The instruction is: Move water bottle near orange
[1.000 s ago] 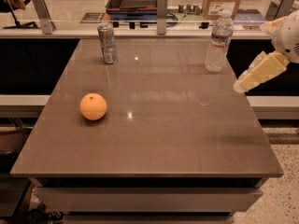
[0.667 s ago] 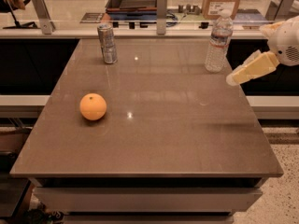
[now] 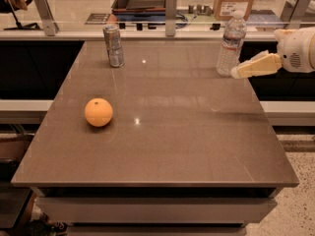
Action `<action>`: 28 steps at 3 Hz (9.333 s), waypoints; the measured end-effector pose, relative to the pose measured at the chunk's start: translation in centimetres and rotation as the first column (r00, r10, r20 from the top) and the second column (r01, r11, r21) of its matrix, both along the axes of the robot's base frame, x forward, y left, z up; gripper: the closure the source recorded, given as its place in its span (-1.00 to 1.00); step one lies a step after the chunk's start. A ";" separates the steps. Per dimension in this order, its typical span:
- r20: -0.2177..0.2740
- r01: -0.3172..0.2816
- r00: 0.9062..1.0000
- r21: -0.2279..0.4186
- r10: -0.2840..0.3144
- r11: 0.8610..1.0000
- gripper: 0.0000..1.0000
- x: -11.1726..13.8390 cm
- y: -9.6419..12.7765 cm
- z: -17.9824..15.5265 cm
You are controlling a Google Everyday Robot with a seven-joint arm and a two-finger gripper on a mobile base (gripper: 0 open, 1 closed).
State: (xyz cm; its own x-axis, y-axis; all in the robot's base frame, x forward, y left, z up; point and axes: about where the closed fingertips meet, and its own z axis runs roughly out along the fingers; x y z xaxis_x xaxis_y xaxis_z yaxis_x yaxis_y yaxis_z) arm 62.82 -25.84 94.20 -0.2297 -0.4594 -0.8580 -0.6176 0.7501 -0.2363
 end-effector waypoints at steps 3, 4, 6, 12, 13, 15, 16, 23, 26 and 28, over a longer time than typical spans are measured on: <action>0.188 -0.024 0.982 0.139 -0.002 0.990 -1.00 5.5 2.8 -1.1; 0.217 -0.034 0.976 0.162 -0.002 0.986 -1.00 7.0 3.9 -1.1; 0.239 -0.043 0.971 0.203 -0.007 0.978 -1.00 9.3 4.9 -1.8; 0.245 -0.059 0.970 0.236 -0.001 0.970 1.00 10.2 5.7 -2.7; 0.229 -0.101 0.973 0.254 0.042 0.962 1.00 10.3 7.1 -1.1; 0.271 -0.152 0.961 0.386 0.046 0.910 1.00 8.4 9.1 2.0; 0.303 -0.158 0.953 0.468 0.010 0.870 1.00 5.5 10.2 3.0; 0.386 -0.152 0.918 0.550 -0.088 0.821 1.00 -13.7 26.7 1.5; 0.317 -0.087 0.938 0.605 -0.139 0.791 1.00 -15.2 26.8 -2.2; 0.311 -0.112 0.940 0.664 -0.137 0.739 1.00 -14.8 26.9 -4.6</action>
Offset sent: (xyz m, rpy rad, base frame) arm 0.0572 0.0215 -0.0158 0.1838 -0.2319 -0.0039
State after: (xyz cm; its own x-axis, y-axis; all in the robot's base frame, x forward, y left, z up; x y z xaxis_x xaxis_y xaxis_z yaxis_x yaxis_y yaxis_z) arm 48.05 1.10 89.64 0.1107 0.2574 -0.9600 -0.5888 0.7951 0.1453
